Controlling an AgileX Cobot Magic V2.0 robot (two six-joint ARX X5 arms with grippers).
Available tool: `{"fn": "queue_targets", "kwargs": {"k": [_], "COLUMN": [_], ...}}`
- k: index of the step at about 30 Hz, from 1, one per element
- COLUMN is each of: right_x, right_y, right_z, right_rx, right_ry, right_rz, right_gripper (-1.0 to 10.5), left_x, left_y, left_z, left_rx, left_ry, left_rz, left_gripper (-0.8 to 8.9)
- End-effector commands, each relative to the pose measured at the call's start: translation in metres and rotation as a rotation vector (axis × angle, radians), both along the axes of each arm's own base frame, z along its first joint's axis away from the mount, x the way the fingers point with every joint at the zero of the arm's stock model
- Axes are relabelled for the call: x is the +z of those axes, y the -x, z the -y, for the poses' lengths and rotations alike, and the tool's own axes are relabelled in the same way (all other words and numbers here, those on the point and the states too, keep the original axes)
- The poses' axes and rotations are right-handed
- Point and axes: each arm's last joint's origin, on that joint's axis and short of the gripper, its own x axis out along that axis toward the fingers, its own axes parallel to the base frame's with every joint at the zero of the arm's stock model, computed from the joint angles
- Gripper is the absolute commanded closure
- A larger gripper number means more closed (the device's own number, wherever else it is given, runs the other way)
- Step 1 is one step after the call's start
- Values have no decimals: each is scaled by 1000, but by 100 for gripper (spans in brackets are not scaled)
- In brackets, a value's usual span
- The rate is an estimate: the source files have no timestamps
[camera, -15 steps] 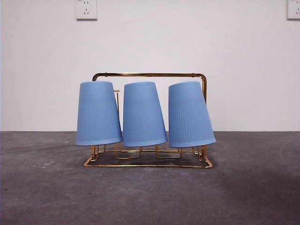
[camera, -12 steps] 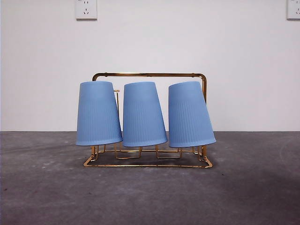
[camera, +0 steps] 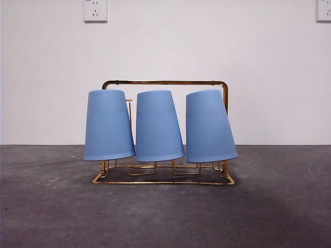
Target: The left arm pick up the left cup on cup holder and place it on desk, then the right arm insert the right cup into the first cup, and then the left arm insert the mid cup into the first cup
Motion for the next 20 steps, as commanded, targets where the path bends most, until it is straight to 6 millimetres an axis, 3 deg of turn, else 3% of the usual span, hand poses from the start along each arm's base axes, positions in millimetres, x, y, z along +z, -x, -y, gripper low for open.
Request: {"fn": "queue_targets", "kwargs": {"k": [1,8,11,16,20], "right_x": [32,101,121,142,149], "right_y": [-3,-18,-23,-29,-28], "right_z": [-2,-9,-17,-34,-43], "right_rx": [57,254,362,527,628], "right_ry": [46,116,158,258,290], "right_rz": [21,37,29,10,3], "right_gripper": [936,936,936,936,935], "left_x": [36,103,125,151,160], "left_y": [-3,-21,-24,-21,-12], "left_z": [2,13,23,44,56], "left_rx": [-65,-285,-408,-613,-792], "left_ry": [-43,-78,-74,-138,-181], "left_rz": [6,-26,-18,17,44], "left_gripper": [795,796,795,796,796]}}
